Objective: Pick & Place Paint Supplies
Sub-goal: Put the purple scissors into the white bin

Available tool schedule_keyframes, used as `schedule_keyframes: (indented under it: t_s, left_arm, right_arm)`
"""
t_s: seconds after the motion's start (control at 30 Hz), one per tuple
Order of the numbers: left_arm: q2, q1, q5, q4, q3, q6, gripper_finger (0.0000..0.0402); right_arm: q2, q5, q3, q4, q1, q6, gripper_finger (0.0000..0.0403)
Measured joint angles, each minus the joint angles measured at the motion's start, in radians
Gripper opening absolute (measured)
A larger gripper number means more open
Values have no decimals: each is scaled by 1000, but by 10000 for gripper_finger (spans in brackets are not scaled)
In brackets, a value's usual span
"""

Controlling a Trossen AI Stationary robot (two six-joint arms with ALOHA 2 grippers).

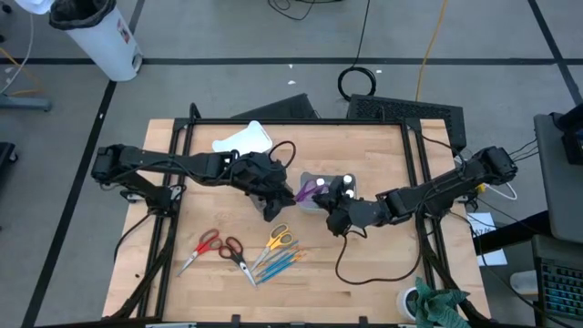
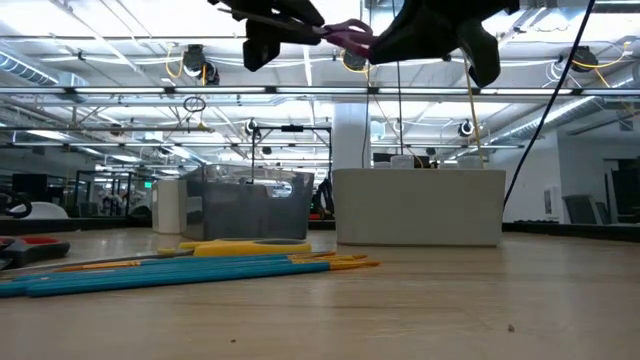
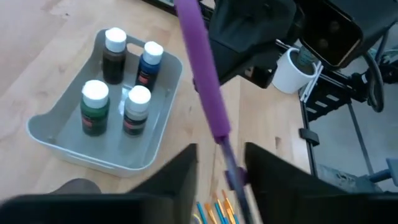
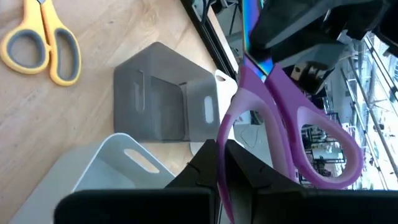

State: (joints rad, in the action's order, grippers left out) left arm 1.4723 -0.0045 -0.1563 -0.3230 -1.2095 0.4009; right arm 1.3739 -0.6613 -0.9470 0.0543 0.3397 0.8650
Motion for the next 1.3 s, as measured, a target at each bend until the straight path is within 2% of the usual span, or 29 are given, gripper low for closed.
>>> schedule_keyframes:
  t_s: [0.13,0.2,0.37,0.5,0.67,0.77,0.9,1.13,1.3]
  left_arm:
    - [0,9,3,-4,0,-42,33]
    - [0,14,17,-7,0,-84,15]
    - [-20,18,190,-14,1,-193,10]
    - [-76,34,322,-63,1,-259,11]
    - [-142,70,469,-165,17,-391,9]
    - [-170,120,480,-155,73,-458,9]
    - [-197,218,481,-67,192,-566,9]
    - [-198,456,472,244,436,-595,9]
    - [-200,547,423,439,578,-629,9]
  right_arm:
    - [0,1,0,-2,0,-39,8]
    - [0,3,2,7,1,-116,18]
    - [-15,14,0,82,2,-445,61]
    - [-50,97,0,60,1,-633,102]
    - [-116,161,0,-20,1,-720,146]
    - [-137,166,0,-55,0,-725,160]
    - [-140,165,0,-65,0,-719,163]
    - [-140,166,0,-92,-11,-721,151]
    - [-140,166,1,-96,-30,-722,147]
